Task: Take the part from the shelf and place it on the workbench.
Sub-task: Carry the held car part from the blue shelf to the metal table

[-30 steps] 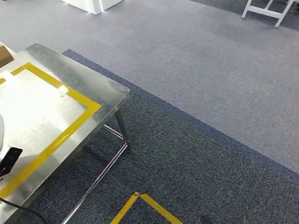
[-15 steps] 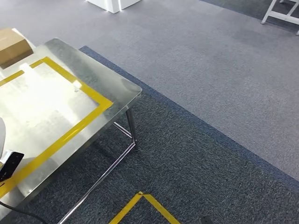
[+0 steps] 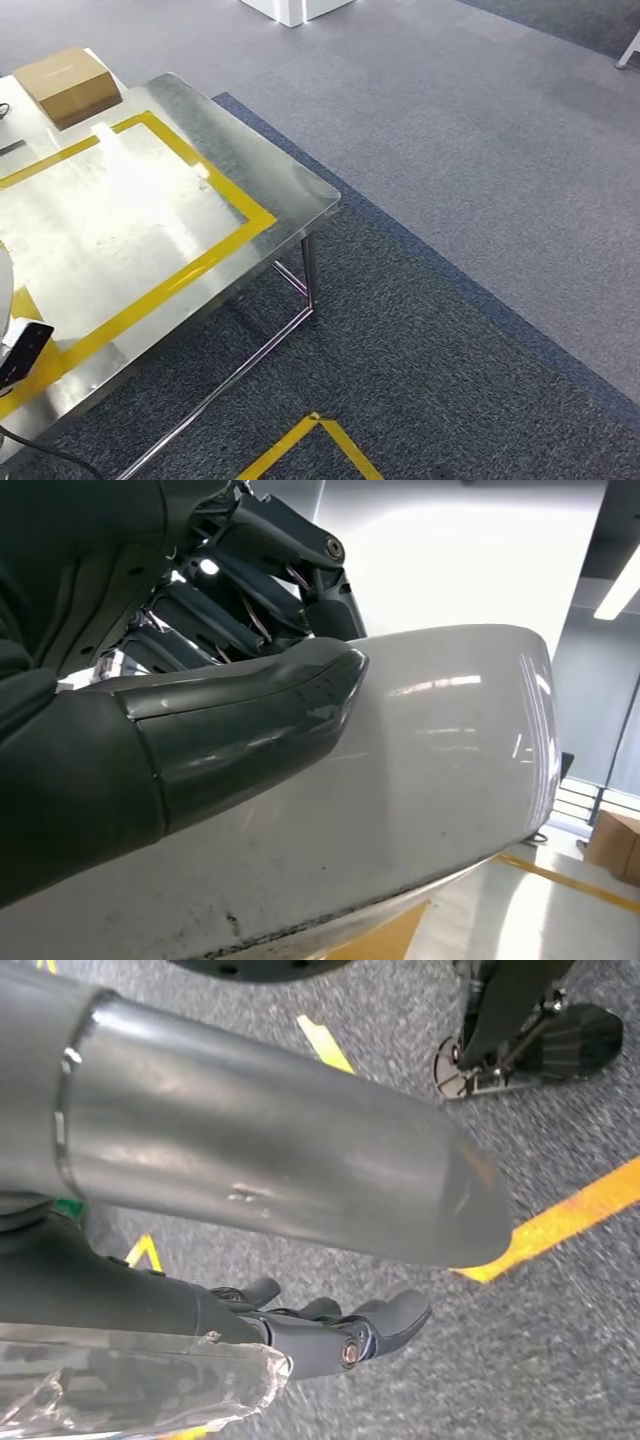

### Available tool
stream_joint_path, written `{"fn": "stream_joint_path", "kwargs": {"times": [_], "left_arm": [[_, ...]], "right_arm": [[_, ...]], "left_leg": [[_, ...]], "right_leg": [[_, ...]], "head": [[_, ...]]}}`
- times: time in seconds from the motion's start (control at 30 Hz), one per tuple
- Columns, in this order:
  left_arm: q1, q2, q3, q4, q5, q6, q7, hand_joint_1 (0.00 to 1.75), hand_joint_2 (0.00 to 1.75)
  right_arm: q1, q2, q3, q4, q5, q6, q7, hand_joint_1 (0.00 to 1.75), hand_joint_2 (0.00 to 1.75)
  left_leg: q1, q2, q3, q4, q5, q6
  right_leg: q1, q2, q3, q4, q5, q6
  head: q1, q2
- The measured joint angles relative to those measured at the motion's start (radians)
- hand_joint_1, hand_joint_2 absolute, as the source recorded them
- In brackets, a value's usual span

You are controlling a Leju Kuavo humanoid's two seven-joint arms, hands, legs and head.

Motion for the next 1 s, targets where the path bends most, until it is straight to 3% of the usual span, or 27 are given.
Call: {"fn": "stream_joint_path", "kwargs": {"times": [0.07, 0.13, 0.23, 0.27, 0.3, 0.33, 0.43, 0.5, 0.57, 0.63, 0.67, 0.73, 0.8, 0.83, 0.87, 0.93, 1.0], "left_arm": [[0.004, 0.0, 0.0, 0.0, 0.0, 0.0, 0.0, 1.68, 1.75], [0.007, 0.002, 0.0, 0.0, 0.0, 0.0, 0.0, 1.68, 1.75], [0.008, 0.002, -0.001, 0.001, 0.001, -0.001, 0.0, 1.68, 1.75], [0.01, 0.001, -0.001, 0.002, 0.001, -0.001, 0.0, 1.68, 1.75], [0.012, 0.001, -0.002, 0.003, 0.001, -0.001, 0.0, 1.68, 1.75], [0.014, 0.001, -0.002, 0.003, 0.001, -0.001, 0.0, 1.68, 1.75], [0.012, 0.003, -0.003, 0.003, 0.001, -0.001, 0.0, 1.68, 1.75], [0.007, 0.004, -0.004, 0.003, 0.001, -0.001, 0.0, 1.68, 1.75], [0.005, 0.005, -0.005, 0.003, 0.001, 0.0, 0.0, 1.68, 1.75], [0.003, 0.006, -0.005, 0.002, 0.001, 0.0, 0.0, 1.68, 1.75], [0.001, 0.006, -0.005, 0.002, 0.001, 0.0, 0.0, 1.68, 1.75], [-0.003, 0.004, -0.006, 0.002, 0.001, 0.0, 0.0, 1.68, 1.75], [-0.003, 0.003, -0.007, 0.002, 0.001, -0.001, 0.0, 1.68, 1.75], [-0.003, 0.002, -0.007, 0.002, 0.001, -0.001, 0.0, 1.68, 1.75], [-0.003, 0.002, -0.007, 0.002, 0.001, -0.001, 0.0, 1.68, 1.75], [-0.003, 0.002, -0.008, 0.002, 0.001, -0.002, 0.0, 1.68, 1.75], [-0.003, 0.005, -0.007, 0.002, 0.001, -0.003, 0.0, 1.68, 1.75]], "right_arm": [[0.001, 0.0, 0.0, 0.0, 0.0, 0.0, 0.001, 0.0, 0.0], [0.0, 0.0, 0.0, 0.0, 0.0, -0.001, 0.001, 0.0, 0.0], [0.001, 0.0, 0.0, 0.0, 0.0, -0.001, 0.001, 0.0, 0.0], [0.001, 0.0, 0.0, 0.0, 0.0, -0.001, 0.001, 0.0, 0.0], [0.002, 0.0, 0.0, 0.0, 0.0, -0.001, 0.001, 0.0, 0.0], [0.002, 0.0, 0.0, 0.0, 0.0, -0.001, 0.001, 0.0, 0.0], [-0.001, 0.0, 0.0, 0.0, 0.0, -0.001, 0.001, 0.0, 0.0], [-0.002, 0.0, 0.0, 0.0, 0.0, -0.001, 0.001, 0.0, 0.0], [-0.003, 0.0, 0.0, 0.0, 0.0, -0.001, 0.001, 0.0, 0.0], [-0.005, 0.0, 0.0, 0.0, 0.0, -0.001, 0.001, 0.0, 0.0], [-0.005, 0.0, 0.0, 0.0, 0.0, -0.001, 0.001, 0.0, 0.0], [-0.005, 0.0, 0.0, 0.0, 0.0, -0.001, 0.001, 0.0, 0.0], [-0.002, 0.0, 0.0, 0.0, 0.0, -0.001, 0.001, 0.0, 0.0], [-0.001, 0.0, 0.0, 0.0, 0.001, 0.0, 0.001, 0.0, 0.0], [0.0, 0.0, 0.0, 0.0, 0.001, 0.0, 0.001, 0.0, 0.0], [-0.001, 0.0, 0.0, 0.0, 0.002, 0.0, 0.0, 0.0, 0.0], [-0.002, -0.001, 0.0, 0.0, 0.002, 0.0, 0.0, 0.0, 0.0]], "left_leg": [[0.004, -0.008, -0.005, 0.001, 0.002, -0.011], [0.006, 0.01, -0.02, 0.034, -0.022, -0.021], [0.006, 0.043, -0.103, 0.213, -0.112, -0.031], [0.007, 0.045, -0.13, 0.268, -0.13, -0.032], [0.007, 0.046, -0.142, 0.291, -0.129, -0.032], [0.007, 0.047, -0.134, 0.274, -0.108, -0.03], [0.001, 0.074, -0.035, 0.082, -0.016, -0.016], [-0.007, 0.089, -0.002, 0.012, -0.006, -0.007], [-0.009, 0.08, -0.001, 0.004, -0.008, 0.002], [-0.006, 0.069, 0.002, -0.003, -0.003, 0.013], [-0.003, 0.064, 0.004, -0.006, -0.001, 0.018], [-0.002, 0.054, 0.004, -0.006, 0.0, 0.025], [-0.002, 0.042, 0.003, -0.006, 0.0, 0.026], [-0.002, 0.035, 0.003, -0.005, -0.001, 0.026], [-0.001, 0.027, 0.004, -0.005, -0.001, 0.025], [-0.003, 0.012, 0.004, -0.002, -0.003, 0.018], [-0.004, 0.0, 0.0, 0.001, -0.003, 0.007]], "right_leg": [[0.002, -0.011, 0.002, -0.004, 0.003, -0.011], [0.001, -0.025, 0.004, -0.007, 0.005, -0.023], [0.003, -0.047, 0.004, -0.008, 0.004, -0.034], [0.004, -0.054, 0.004, -0.008, 0.003, -0.035], [0.005, -0.062, 0.004, -0.008, 0.002, -0.036], [0.006, -0.069, 0.006, -0.008, 0.001, -0.036], [0.011, -0.087, 0.012, -0.007, -0.004, -0.032], [0.016, -0.098, 0.012, -0.006, -0.007, -0.023], [0.017, -0.11, 0.014, -0.007, -0.009, -0.014], [0.014, -0.099, 0.004, 0.015, -0.027, -0.002], [0.013, -0.085, -0.015, 0.055, -0.05, 0.003], [0.011, -0.059, -0.08, 0.184, -0.111, 0.009], [0.01, -0.054, -0.132, 0.277, -0.137, 0.012], [0.01, -0.053, -0.133, 0.271, -0.122, 0.012], [0.009, -0.051, -0.113, 0.226, -0.09, 0.012], [0.005, -0.029, -0.043, 0.085, -0.024, 0.009], [0.002, -0.01, 0.0, 0.004, -0.003, 0.001]], "head": [[0.0, 0.0], [-0.003, 0.0], [-0.006, 0.0], [-0.005, 0.0], [-0.006, 0.0], [-0.006, 0.0], [-0.006, 0.0], [-0.005, 0.0], [-0.004, 0.0], [-0.003, 0.0], [-0.001, 0.0], [0.002, 0.0], [0.002, 0.0], [0.002, 0.0], [0.002, 0.0], [0.002, 0.0], [0.001, 0.0]]}}
